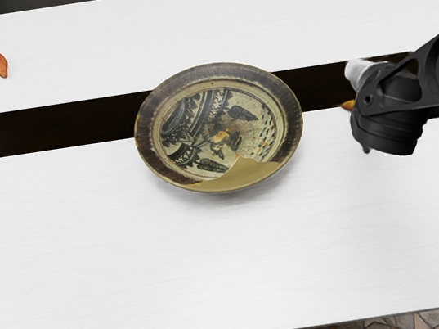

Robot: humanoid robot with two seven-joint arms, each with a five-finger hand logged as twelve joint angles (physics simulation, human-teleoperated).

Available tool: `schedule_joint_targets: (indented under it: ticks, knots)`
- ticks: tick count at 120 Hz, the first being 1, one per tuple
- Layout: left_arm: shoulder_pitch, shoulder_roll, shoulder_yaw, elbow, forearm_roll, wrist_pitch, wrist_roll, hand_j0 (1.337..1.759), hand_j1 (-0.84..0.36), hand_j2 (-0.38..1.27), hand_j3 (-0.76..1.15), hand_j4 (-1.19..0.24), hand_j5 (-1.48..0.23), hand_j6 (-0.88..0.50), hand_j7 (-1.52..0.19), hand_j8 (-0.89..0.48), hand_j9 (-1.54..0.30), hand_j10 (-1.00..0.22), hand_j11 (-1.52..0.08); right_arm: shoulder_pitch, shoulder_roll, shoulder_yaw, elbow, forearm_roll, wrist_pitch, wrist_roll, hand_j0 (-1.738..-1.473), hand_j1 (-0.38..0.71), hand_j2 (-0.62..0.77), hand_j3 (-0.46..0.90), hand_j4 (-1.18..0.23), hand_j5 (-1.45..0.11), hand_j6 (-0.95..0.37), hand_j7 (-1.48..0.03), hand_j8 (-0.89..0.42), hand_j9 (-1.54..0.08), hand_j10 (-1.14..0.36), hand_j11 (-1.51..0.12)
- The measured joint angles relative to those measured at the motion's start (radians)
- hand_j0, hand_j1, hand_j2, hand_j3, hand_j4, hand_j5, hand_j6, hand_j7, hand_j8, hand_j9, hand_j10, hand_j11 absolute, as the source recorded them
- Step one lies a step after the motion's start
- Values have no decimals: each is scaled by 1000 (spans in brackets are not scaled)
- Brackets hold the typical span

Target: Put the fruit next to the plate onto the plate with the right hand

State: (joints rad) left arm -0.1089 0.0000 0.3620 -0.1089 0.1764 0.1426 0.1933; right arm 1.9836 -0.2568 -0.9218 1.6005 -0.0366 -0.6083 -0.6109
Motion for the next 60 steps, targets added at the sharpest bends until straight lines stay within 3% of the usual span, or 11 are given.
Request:
schedule_joint_targets:
  ticks: [60]
  knots:
    - [-1,0,0,0,0,0,0,1658,349,0,0,-1,0,-1,0,-1,0,-1,0,-62,47,-24,-140,35,-3,0,-1658,-180,-28,0,-142,-184,-143,-184,-142,-184,-142,-184]
